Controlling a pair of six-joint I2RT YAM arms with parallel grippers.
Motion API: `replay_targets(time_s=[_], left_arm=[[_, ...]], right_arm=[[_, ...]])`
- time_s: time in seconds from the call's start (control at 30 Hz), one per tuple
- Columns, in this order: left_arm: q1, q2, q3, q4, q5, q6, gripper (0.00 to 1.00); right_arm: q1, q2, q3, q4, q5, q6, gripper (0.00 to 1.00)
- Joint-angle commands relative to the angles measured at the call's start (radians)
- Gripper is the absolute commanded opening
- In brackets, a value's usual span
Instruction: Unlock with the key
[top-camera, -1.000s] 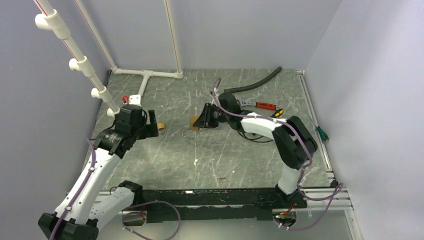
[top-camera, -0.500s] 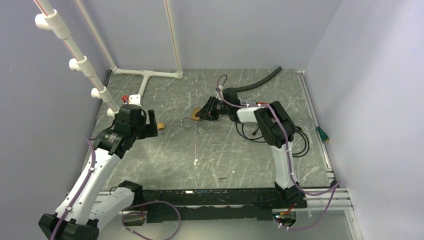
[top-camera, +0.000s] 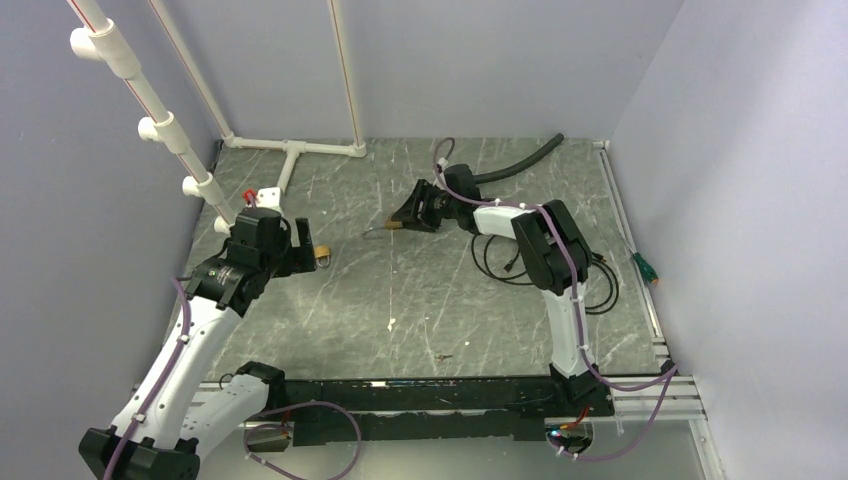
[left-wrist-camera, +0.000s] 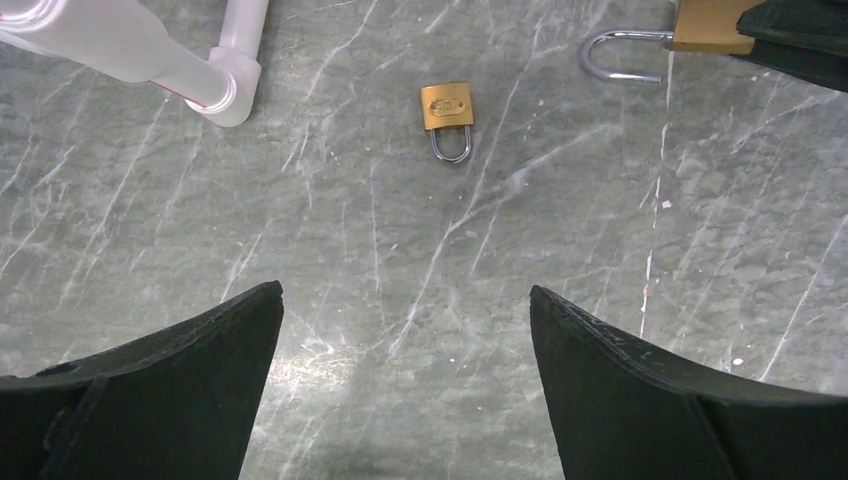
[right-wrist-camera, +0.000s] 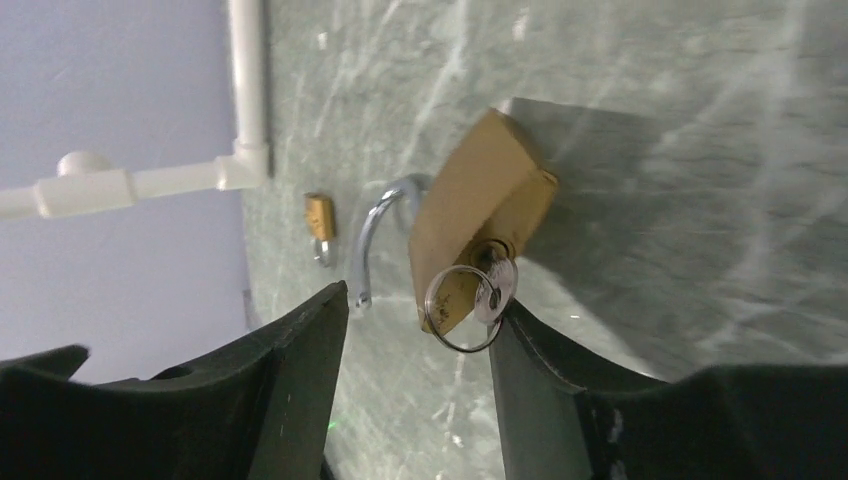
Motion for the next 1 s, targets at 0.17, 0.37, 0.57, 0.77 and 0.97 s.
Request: replay_targets(time_s=[0.17,0.37,0.57,0.77,0.97], left_arm=[[0.004,0.018,-0.013,0.048,0.036,0.019,0.97],[0.009,0.083,-0.018,0.054,0.067,0.018,0.98],[0.011,0.16,0.021,0.042,0.273,0.013,0.92],[-0.01,0.235,0.063,0.029,0.398,0.015,0.9],[-0.141,0.333,0.155,0.044,0.532,0.098,0.79]], right_arm=[[-0.018,-0.167,-0.072,-0.089,0.141,-0.132,0.62],[-0.019,-0.332,-0.202,-0.143,0.214,-0.19,0.64],[0.011,-0.556,-0.344,-0.283,0.373,-0.231,0.64],[0.142,-0.801,-0.476,-0.461,0.408,-0.3,0.62],[0.299,-0.989,-0.636,-0.617,0.412,-0.27,0.61]])
